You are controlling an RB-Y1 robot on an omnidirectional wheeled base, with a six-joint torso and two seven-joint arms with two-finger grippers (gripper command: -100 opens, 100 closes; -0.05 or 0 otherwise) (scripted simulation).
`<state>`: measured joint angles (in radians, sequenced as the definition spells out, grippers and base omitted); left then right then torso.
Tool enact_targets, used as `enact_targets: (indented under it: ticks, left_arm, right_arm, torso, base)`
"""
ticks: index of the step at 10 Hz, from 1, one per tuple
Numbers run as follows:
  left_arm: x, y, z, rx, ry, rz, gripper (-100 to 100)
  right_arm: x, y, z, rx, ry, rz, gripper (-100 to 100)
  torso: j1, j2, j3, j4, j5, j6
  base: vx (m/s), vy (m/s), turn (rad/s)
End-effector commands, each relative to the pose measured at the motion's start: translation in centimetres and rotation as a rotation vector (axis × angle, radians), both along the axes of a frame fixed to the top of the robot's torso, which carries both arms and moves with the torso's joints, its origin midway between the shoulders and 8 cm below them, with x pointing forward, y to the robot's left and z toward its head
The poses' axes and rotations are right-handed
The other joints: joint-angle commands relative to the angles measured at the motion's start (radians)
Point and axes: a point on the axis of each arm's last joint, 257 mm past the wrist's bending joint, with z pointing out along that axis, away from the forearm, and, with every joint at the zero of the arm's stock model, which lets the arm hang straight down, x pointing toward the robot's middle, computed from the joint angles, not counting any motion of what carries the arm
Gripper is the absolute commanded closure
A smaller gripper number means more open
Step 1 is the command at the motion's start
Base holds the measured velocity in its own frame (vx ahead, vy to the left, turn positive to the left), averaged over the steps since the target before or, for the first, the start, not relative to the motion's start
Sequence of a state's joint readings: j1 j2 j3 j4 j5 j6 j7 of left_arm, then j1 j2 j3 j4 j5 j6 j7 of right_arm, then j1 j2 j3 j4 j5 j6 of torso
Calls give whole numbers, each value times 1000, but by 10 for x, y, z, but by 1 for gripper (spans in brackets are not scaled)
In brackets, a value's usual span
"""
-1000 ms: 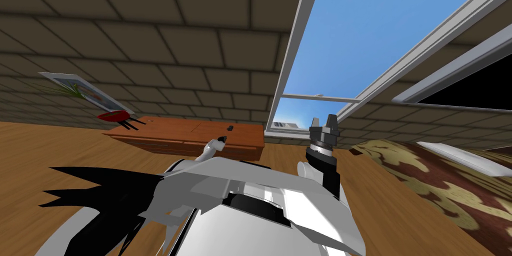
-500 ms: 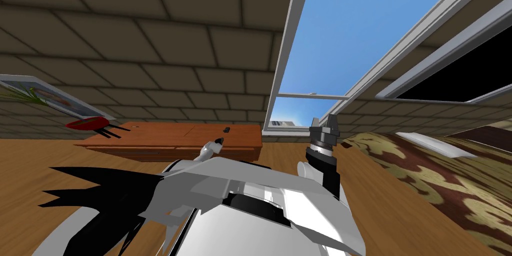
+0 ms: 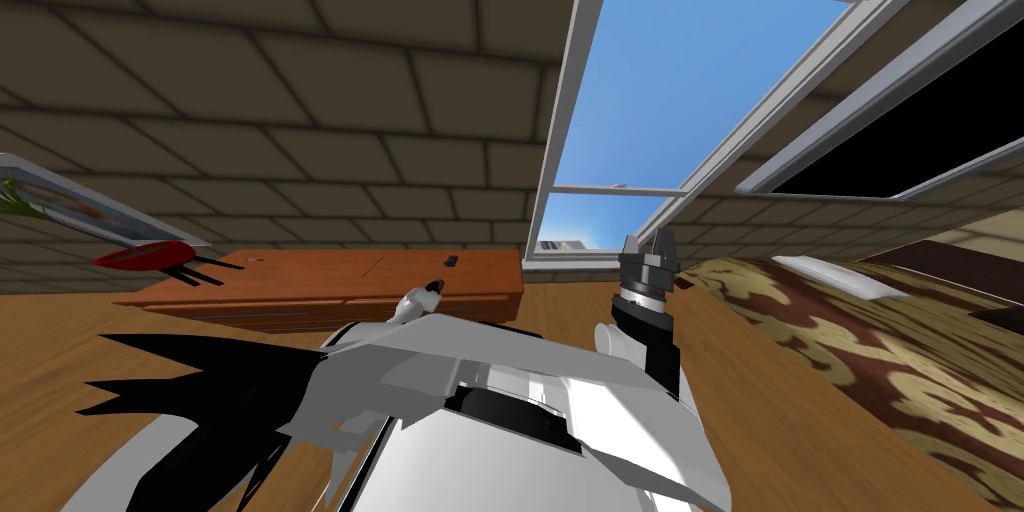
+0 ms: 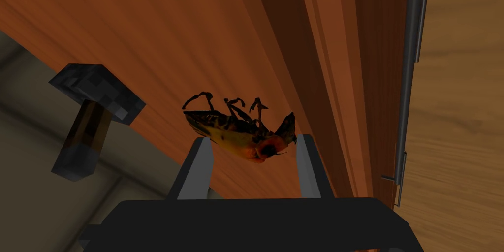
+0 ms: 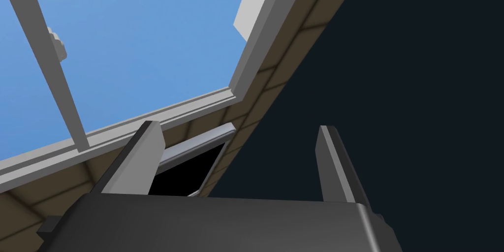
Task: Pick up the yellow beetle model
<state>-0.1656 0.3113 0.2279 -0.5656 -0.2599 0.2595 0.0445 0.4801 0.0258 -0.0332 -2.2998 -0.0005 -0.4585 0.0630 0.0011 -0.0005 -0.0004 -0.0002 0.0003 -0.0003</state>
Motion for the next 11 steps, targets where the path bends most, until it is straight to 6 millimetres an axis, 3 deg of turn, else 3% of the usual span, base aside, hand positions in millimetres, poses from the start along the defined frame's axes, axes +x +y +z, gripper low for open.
enact_targets:
  ticks: [1, 3, 4, 5, 9, 10, 11]
  left_arm:
    - [0, 0, 0, 0, 0, 0, 100]
    - [0, 0, 0, 0, -1, 0, 100]
    - [0, 0, 0, 0, -1, 0, 0]
    - [-1, 1, 2, 2, 1, 0, 100]
    - [46, -38, 19, 2, 1, -101, 100]
    - [36, -29, 16, 1, -1, -80, 100]
    - [36, -29, 15, 3, 1, -85, 0]
  right_arm:
    - [0, 0, 0, 0, 0, 0, 0]
    - [0, 0, 0, 0, 0, 0, 0]
    - [0, 0, 0, 0, 0, 0, 0]
    - [0, 0, 0, 0, 0, 0, 0]
    - [0, 0, 0, 0, 0, 0, 0]
    - [0, 0, 0, 0, 0, 0, 0]
    - [0, 0, 0, 0, 0, 0, 0]
  torso:
    - [0, 0, 0, 0, 0, 0]
    - [2, -2, -1, -1, 1, 0]
    - [2, -3, -2, -1, 1, 0]
    - [3, -3, -2, -1, 2, 0]
    - [1, -3, -3, -2, 1, -1]
    - [1, -2, -2, -2, 1, -1]
    - [2, -3, -2, -2, 1, 0]
  base:
    - [0, 0, 0]
    - [0, 0, 0]
    - [0, 0, 0]
    - [25, -16, -13]
    - [2, -21, 229]
    - [-12, -13, 58]
    - [0, 0, 0]
